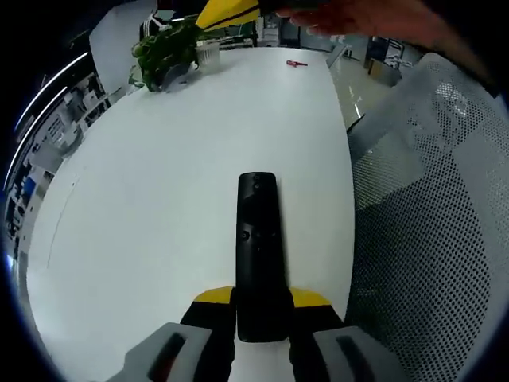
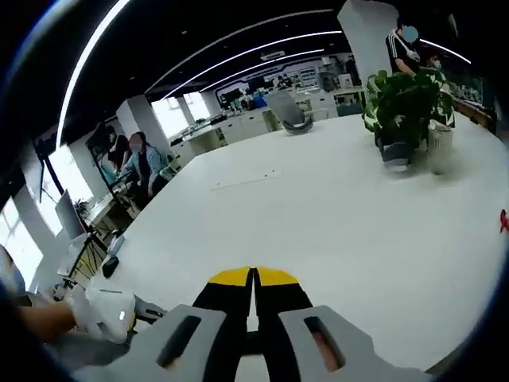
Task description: Press the specified remote control buttons in sequence, fully releasing each button before pressing the next.
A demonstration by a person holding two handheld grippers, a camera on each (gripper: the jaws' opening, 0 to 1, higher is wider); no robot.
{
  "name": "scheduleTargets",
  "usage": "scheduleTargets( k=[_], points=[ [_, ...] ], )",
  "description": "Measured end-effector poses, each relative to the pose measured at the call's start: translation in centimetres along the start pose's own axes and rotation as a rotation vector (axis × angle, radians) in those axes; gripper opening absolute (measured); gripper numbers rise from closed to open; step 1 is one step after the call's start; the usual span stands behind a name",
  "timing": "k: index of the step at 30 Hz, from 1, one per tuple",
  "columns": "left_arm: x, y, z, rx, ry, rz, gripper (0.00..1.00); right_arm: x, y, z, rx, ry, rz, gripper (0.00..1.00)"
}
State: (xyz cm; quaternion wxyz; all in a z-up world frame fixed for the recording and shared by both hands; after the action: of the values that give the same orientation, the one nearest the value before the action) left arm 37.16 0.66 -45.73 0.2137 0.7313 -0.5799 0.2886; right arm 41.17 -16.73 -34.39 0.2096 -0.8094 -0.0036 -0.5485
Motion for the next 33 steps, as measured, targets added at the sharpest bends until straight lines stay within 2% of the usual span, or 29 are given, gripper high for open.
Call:
scheduleTargets(
  k=[6, 8, 9, 12, 14, 17, 19, 20, 21, 22, 24, 28, 31, 33],
  points=[
    [0.2, 0.4, 0.2, -0.051, 0.006, 0.051, 0.24, -2.5, -0.1, 0.1, 0.041, -0.120, -0.056, 0.00],
    [0.2, 0.4, 0.3, -0.059, 0.007, 0.056, 0.24, -3.6, 0.4, 0.1, 0.028, -0.162, -0.101, 0.00],
    [0.2, 0.4, 0.3, -0.061, 0.008, 0.056, 0.24, -3.7, 0.4, 0.1, 0.023, -0.186, -0.092, 0.00],
    [0.2, 0.4, 0.3, -0.064, 0.020, 0.055, 0.24, -3.9, 0.3, 0.2, 0.038, -0.202, -0.071, 0.00],
    [0.1, 0.4, 0.2, -0.074, 0.039, 0.065, 0.24, -4.8, 0.4, -0.1, 0.031, -0.288, -0.041, 0.00],
    [0.1, 0.5, 0.2, -0.092, 0.056, 0.083, 0.24, -5.6, 0.5, -0.1, 0.016, -0.347, -0.032, 0.00],
    [0.2, 0.5, 0.3, -0.106, 0.056, 0.095, 0.24, -6.5, 0.3, -0.3, 0.005, -0.450, -0.003, 0.00],
    [0.2, 0.6, 0.3, -0.115, 0.055, 0.104, 0.24, -6.9, 0.3, -0.4, -0.001, -0.480, 0.007, 0.00],
    [0.2, 0.7, 0.3, -0.119, 0.055, 0.107, 0.24, -7.5, 0.6, -0.6, -0.034, -0.536, 0.003, 0.00],
    [0.3, 0.7, 0.3, -0.122, 0.055, 0.110, 0.24, -7.8, 0.8, -0.6, -0.048, -0.561, -0.004, 0.00],
    [0.3, 0.7, 0.4, -0.127, 0.056, 0.116, 0.24, -8.1, 0.9, -0.4, -0.038, -0.586, -0.007, 0.00],
    [0.4, 0.8, 0.4, -0.143, 0.060, 0.132, 0.24, -9.4, 0.7, -0.7, -0.031, -0.693, 0.076, 0.00],
    [0.4, 0.8, 0.5, -0.152, 0.060, 0.140, 0.24, -10.1, 0.9, -0.7, -0.050, -0.737, 0.066, 0.00],
    [0.5, 0.9, 0.5, -0.155, 0.061, 0.143, 0.24, -10.2, 1.2, -0.6, -0.063, -0.744, 0.037, 0.00]
  ],
)
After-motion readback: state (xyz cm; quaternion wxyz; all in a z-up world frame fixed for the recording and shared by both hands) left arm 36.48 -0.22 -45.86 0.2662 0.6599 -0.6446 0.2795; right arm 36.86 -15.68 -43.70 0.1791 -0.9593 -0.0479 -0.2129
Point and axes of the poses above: the point that each gripper's makers call its tool centre point, and the gripper's own axes: z roughly forward along the fingers, y roughly to its right, x roughly out of its top, the point moved 7 cm from there along -z, roughly backward along the fingers, and after that the axes turned 14 degrees about y, right-handed, at the moved point
